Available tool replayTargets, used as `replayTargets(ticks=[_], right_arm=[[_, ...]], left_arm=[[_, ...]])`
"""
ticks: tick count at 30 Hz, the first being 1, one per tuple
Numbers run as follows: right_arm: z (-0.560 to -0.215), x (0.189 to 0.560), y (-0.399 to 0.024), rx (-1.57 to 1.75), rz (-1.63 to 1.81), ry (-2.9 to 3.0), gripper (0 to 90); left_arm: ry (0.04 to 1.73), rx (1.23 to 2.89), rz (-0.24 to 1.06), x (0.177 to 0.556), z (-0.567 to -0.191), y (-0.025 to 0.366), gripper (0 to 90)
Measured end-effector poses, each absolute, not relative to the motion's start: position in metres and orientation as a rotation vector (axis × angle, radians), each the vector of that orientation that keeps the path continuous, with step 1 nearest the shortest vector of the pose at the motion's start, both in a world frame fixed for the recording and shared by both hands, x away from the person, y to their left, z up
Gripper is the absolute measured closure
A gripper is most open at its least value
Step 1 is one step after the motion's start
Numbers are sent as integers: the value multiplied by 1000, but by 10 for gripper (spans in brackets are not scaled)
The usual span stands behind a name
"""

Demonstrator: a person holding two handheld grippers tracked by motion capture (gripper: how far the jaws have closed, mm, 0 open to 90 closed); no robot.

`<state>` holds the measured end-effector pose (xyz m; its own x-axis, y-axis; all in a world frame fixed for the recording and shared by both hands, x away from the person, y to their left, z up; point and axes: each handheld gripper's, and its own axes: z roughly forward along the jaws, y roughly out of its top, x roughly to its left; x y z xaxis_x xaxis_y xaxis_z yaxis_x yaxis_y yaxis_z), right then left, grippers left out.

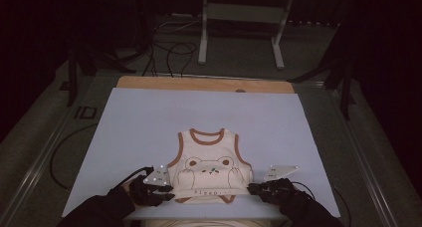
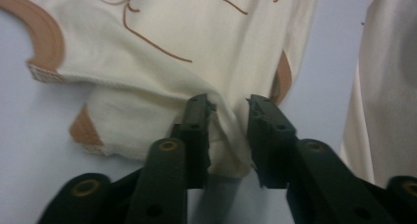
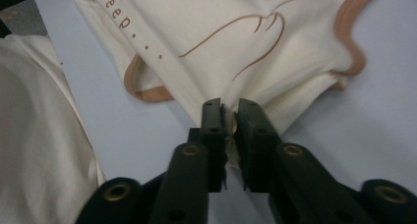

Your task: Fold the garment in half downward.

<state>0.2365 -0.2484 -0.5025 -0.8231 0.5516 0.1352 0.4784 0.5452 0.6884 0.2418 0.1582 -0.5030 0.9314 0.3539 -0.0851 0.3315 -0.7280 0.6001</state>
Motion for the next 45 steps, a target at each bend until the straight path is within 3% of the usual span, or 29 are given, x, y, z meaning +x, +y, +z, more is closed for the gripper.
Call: replayTargets(ticks=[2, 3, 6, 12, 14, 17, 18, 25, 45], right_arm=[[-500, 237, -250, 879, 1140, 2655, 676], [-500, 237, -250, 879, 1140, 2655, 676], [-492, 239, -252, 909, 1175, 2609, 440], [-482, 242, -253, 911, 1233, 2579, 283], [-478, 244, -252, 899, 1253, 2589, 184], [-476, 245, -251, 892, 1265, 2583, 149], [-473, 246, -250, 877, 1278, 2575, 141], [-468, 249, -248, 834, 1310, 2579, 114], [-438, 282, -242, 781, 1329, 2536, 96]], left_arm=[[472, 2440, 58, 242, -500, 157, 658], [472, 2440, 58, 242, -500, 157, 630], [463, 2416, 69, 244, -491, 155, 560], [472, 2377, 79, 248, -478, 154, 399], [474, 2381, 85, 249, -474, 154, 289], [497, 2366, 88, 252, -469, 153, 224], [487, 2361, 69, 253, -468, 154, 145], [488, 2346, 71, 258, -460, 155, 6], [467, 2323, 120, 287, -437, 153, 0]])
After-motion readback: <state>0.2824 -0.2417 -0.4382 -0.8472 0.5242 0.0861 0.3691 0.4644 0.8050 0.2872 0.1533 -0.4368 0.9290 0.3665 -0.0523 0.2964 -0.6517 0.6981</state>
